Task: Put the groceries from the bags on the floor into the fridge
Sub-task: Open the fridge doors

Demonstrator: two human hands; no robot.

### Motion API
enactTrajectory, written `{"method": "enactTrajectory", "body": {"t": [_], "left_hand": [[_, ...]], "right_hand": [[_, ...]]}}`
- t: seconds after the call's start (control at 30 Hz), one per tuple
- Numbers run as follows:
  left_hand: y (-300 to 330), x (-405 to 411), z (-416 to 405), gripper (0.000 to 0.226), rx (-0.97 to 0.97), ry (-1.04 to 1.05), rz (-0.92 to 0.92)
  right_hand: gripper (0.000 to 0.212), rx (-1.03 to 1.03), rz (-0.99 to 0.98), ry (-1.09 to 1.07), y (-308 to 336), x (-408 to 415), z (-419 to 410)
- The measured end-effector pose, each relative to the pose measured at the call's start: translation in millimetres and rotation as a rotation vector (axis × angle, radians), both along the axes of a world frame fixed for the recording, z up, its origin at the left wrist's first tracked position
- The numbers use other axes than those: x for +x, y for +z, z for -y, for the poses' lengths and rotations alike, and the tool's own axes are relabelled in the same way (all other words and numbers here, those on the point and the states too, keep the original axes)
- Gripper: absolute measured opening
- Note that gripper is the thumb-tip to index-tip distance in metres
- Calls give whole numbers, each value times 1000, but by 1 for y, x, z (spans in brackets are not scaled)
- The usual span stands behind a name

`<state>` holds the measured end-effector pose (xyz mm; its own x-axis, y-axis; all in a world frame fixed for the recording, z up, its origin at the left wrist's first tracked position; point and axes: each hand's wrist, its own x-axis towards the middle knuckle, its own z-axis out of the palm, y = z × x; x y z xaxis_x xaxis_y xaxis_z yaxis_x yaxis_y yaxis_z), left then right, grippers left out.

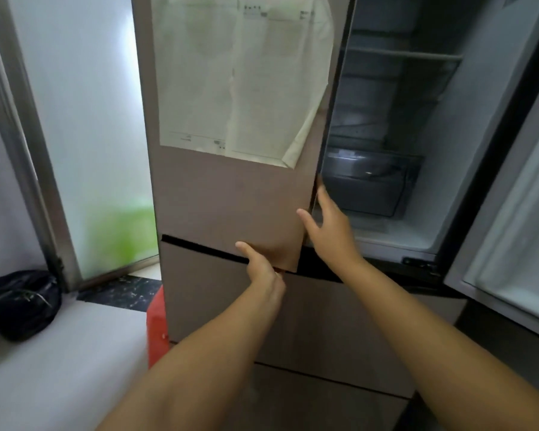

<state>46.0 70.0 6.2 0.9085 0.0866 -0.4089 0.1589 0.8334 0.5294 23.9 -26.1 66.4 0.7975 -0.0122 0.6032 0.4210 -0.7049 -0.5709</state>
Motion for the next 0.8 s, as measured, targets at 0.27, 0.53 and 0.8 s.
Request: {"method": "enactTrajectory", "body": {"t": [0.27,0.53,0.8], "left_hand": [[-28,-57,-100,66,104,-39,50],[36,-137,-209,45,432,4,-29],[111,-147,-244,59,1520,736,612]], "right_hand": [[63,-484,387,193,-16,-52,-24],[55,-173,406,458,-5,-74,-92],[50,-347,307,489,5,-44,-180]]}}
